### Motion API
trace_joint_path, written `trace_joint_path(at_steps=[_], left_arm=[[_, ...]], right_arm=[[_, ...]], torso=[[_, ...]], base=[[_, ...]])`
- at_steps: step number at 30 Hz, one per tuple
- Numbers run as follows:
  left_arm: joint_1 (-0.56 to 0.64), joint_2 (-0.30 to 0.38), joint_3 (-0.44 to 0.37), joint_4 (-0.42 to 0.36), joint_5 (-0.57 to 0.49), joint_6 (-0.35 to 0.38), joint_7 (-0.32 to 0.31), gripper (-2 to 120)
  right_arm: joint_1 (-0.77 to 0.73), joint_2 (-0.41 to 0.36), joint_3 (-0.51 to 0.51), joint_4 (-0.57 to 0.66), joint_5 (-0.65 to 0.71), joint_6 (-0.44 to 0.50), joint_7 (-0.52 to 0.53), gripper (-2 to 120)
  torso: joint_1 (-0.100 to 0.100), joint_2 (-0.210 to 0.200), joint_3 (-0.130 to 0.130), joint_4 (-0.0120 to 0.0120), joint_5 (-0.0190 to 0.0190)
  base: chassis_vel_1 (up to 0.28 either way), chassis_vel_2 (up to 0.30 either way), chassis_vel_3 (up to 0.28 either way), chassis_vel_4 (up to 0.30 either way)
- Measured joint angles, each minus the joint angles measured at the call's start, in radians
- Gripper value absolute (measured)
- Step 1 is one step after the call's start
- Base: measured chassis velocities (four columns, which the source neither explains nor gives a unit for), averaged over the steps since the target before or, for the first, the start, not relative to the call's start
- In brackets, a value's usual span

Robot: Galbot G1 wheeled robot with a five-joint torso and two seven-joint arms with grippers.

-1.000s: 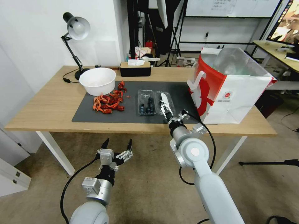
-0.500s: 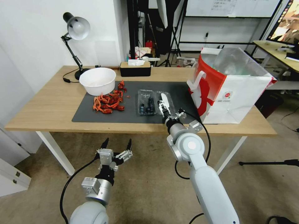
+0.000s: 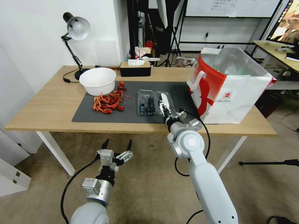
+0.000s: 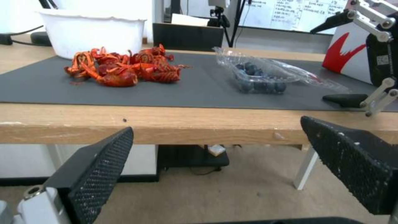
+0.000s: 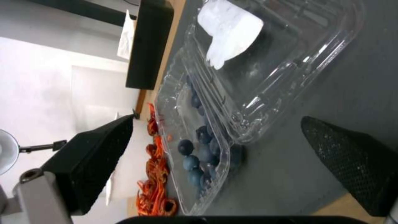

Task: Close the takeout container lid, then place the container into the takeout bag.

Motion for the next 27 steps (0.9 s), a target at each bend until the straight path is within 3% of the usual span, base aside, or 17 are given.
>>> trace_joint_path(at_steps=[27], left_arm=[[0.013,-0.01,0.003,0.0,0.012,-0.006,0.0,100]], right_arm=[[0.058,0.016,-0.002,-0.07,0.003,0.004,-0.009,100]], torso=[[0.0,0.0,0.0,0.0001,0.0]], base=[[0.0,0.0,0.0,0.0]])
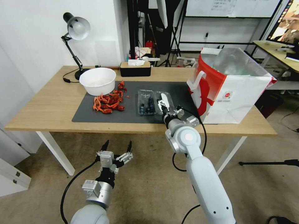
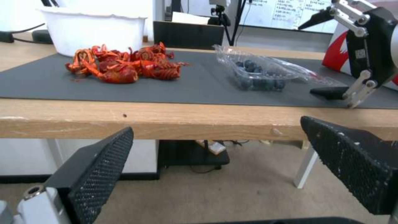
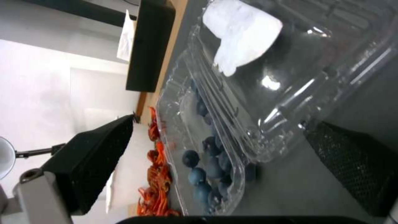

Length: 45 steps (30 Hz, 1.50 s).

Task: Close the takeout container lid, then place the container into the takeout bag.

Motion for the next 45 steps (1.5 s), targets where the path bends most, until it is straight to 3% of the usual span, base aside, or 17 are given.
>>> trace_joint_path(at_steps=[13,24,27,33,45], left_arm=[[0.0,0.002,-0.004,0.003,0.0,0.0,0.0,100],[0.003,0.002,-0.007,-0.001,-0.001,-0.002,-0.001,100],[0.006,0.001,-0.009,-0.003,0.0,-0.007,-0.002,100],[0.009,0.001,-0.011,-0.004,0.001,-0.013,-0.003,100],[0.0,0.004,-0.005,0.003,0.002,-0.017,-0.005,100]], right_arm=[[0.024,-0.002,0.002,-0.009,-0.015,0.013,-0.014,100],[0.039,-0.011,-0.022,0.0,-0.142,0.033,-0.025,100],[0.058,-0.013,-0.036,-0.015,-0.235,0.031,-0.027,100],[0.077,-0.014,-0.039,-0.032,-0.258,0.022,-0.03,100],[0.067,-0.068,-0.048,-0.045,-0.334,-0.012,-0.153,100]], torso=[[0.0,0.0,0.0,0.0,0.0],[0.0,0.0,0.0,-0.0001,0.0],[0.0,0.0,0.0,0.0,0.0],[0.0,0.0,0.0,0.0,0.0],[0.0,0.0,0.0,-0.0001,0.0]], base=[[0.0,0.0,0.0,0.0],[0.0,0.0,0.0,0.0],[0.0,0.0,0.0,0.0],[0.0,0.0,0.0,0.0],[0.0,0.0,0.0,0.0]])
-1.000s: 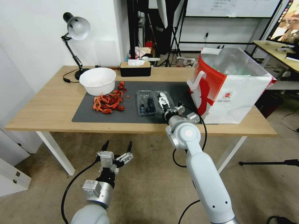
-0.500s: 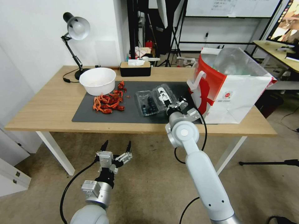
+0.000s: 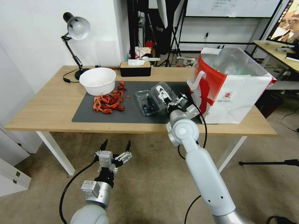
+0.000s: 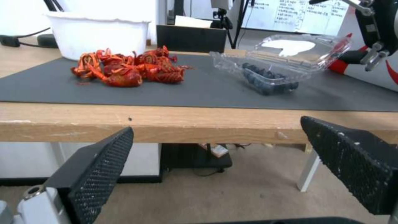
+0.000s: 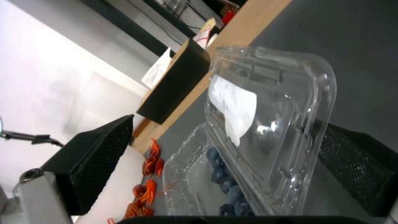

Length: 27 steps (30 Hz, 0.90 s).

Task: Close the takeout container lid, then place the container into the takeout bag.

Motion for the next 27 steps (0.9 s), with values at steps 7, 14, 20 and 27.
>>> trace_joint_path(at_steps=[7,14,20,27], left_arm=[[-0.001,0.002,0.002,0.0,0.0,-0.001,-0.001,100],[0.001,0.002,0.005,0.0,0.001,-0.005,-0.002,100],[0.003,0.001,0.006,0.0,0.003,-0.009,-0.004,100],[0.003,-0.002,0.006,0.001,0.006,-0.01,-0.004,100]], right_arm=[[-0.004,-0.035,-0.008,-0.006,-0.043,-0.006,-0.085,100],[-0.009,-0.076,-0.014,-0.006,-0.046,-0.03,-0.172,100],[-0.013,-0.116,-0.021,-0.01,-0.043,-0.05,-0.29,100],[0.003,-0.145,-0.028,-0.025,-0.041,-0.069,-0.354,100]], torso=[[0.0,0.0,0.0,0.0,0.0],[0.0,0.0,0.0,0.0,0.0],[0.0,0.0,0.0,0.0,0.0001],[0.0,0.0,0.0,0.0,-0.0001]], base=[[0.0,0.0,0.0,0.0],[0.0,0.0,0.0,0.0],[0.0,0.0,0.0,0.0],[0.0,0.0,0.0,0.0]])
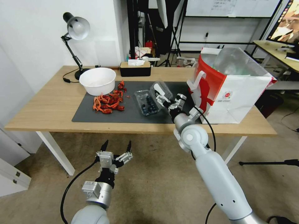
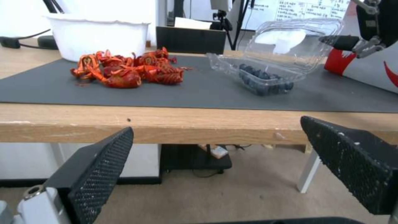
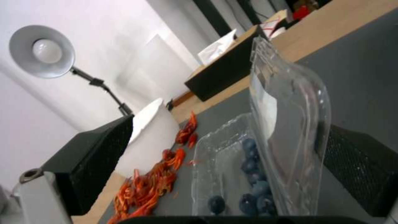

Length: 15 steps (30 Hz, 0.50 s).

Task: Close the takeout container lid, then place the container into the takeout bag.

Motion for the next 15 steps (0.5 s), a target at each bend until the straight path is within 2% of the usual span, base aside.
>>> trace_joint_path(at_steps=[15], left_arm=[[-0.002,-0.001,-0.001,0.005,0.001,-0.004,-0.002,100]], right_arm=[[0.022,-0.037,-0.02,-0.028,-0.008,-0.022,-0.132,100]], torso=[[0.0,0.0,0.0,0.0,0.0]], base=[[0.0,0.0,0.0,0.0]])
